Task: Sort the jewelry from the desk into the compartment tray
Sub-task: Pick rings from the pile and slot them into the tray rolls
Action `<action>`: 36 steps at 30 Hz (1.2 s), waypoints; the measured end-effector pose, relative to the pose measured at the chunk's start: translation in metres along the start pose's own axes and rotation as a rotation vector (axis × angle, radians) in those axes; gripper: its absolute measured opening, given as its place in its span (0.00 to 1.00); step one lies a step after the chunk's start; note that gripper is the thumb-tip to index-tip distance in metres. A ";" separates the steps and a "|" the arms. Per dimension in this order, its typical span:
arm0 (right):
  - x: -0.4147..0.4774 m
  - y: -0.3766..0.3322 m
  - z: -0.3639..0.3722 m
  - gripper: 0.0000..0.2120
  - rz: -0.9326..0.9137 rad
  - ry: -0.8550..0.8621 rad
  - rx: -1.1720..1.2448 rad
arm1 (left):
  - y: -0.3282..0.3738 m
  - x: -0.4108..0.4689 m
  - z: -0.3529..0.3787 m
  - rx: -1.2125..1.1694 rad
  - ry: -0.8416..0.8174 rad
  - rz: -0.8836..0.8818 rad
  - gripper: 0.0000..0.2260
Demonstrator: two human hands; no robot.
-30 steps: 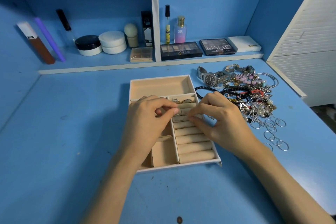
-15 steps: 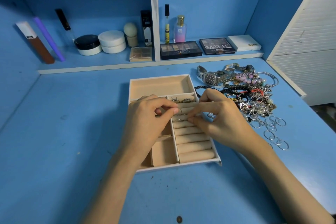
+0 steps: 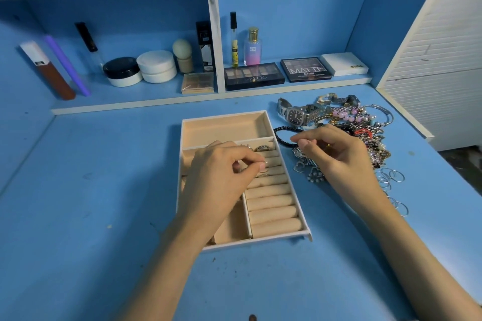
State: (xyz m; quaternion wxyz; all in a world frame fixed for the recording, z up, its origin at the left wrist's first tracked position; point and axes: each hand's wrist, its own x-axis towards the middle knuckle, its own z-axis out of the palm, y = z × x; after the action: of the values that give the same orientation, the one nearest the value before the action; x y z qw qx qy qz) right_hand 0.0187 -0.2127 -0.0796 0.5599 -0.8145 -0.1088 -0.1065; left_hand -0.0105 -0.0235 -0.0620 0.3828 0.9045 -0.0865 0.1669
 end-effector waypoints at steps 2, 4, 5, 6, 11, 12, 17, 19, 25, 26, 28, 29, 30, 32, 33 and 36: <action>0.000 0.001 -0.001 0.06 -0.005 0.007 -0.002 | 0.007 0.002 0.004 0.041 -0.007 0.038 0.03; 0.000 0.000 -0.001 0.06 -0.010 0.014 0.003 | 0.013 0.004 0.009 0.065 -0.032 0.056 0.02; 0.000 0.000 -0.002 0.06 -0.012 0.017 0.004 | 0.014 0.004 0.012 0.079 -0.038 0.070 0.02; 0.000 0.000 -0.002 0.06 -0.013 0.020 0.004 | 0.014 0.005 0.015 0.104 -0.041 0.092 0.01; 0.001 -0.001 -0.001 0.06 -0.022 0.018 -0.032 | 0.013 0.003 0.023 0.227 -0.071 0.200 0.02; 0.000 -0.001 -0.002 0.06 -0.022 0.016 -0.035 | 0.014 0.003 0.023 0.238 -0.081 0.210 0.02; 0.000 -0.002 -0.002 0.06 -0.029 0.011 -0.044 | 0.014 0.004 0.018 0.243 -0.181 0.246 0.05; 0.000 -0.002 -0.002 0.06 -0.025 0.012 -0.054 | 0.014 0.005 0.017 0.215 -0.190 0.237 0.07; 0.000 -0.002 -0.002 0.06 -0.034 0.016 -0.070 | 0.014 0.005 0.014 0.208 -0.173 0.250 0.06; 0.000 -0.001 -0.002 0.06 -0.035 0.016 -0.072 | 0.014 0.005 0.014 0.225 -0.182 0.255 0.06; 0.000 -0.001 -0.003 0.05 -0.036 0.016 -0.071 | 0.016 0.004 0.015 0.247 -0.202 0.251 0.06; 0.000 0.000 -0.003 0.06 -0.037 0.016 -0.071 | 0.016 0.004 0.015 0.258 -0.207 0.251 0.06; 0.000 0.000 -0.003 0.06 -0.039 0.017 -0.071 | 0.016 0.004 0.015 0.272 -0.206 0.255 0.06; 0.000 0.000 -0.003 0.06 -0.041 0.019 -0.072 | 0.016 0.005 0.015 0.295 -0.196 0.264 0.06; 0.000 0.000 -0.003 0.06 -0.042 0.020 -0.074 | 0.017 0.006 0.014 0.305 -0.197 0.261 0.06; 0.000 0.000 -0.003 0.06 -0.045 0.024 -0.078 | 0.020 0.008 0.013 0.325 -0.217 0.242 0.06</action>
State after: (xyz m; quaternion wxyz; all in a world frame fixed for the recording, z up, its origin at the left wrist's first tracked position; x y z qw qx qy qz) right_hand 0.0190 -0.2155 -0.0787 0.5264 -0.8318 -0.1158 -0.1329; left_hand -0.0062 -0.0469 -0.0540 0.1978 0.9500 -0.2069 0.1251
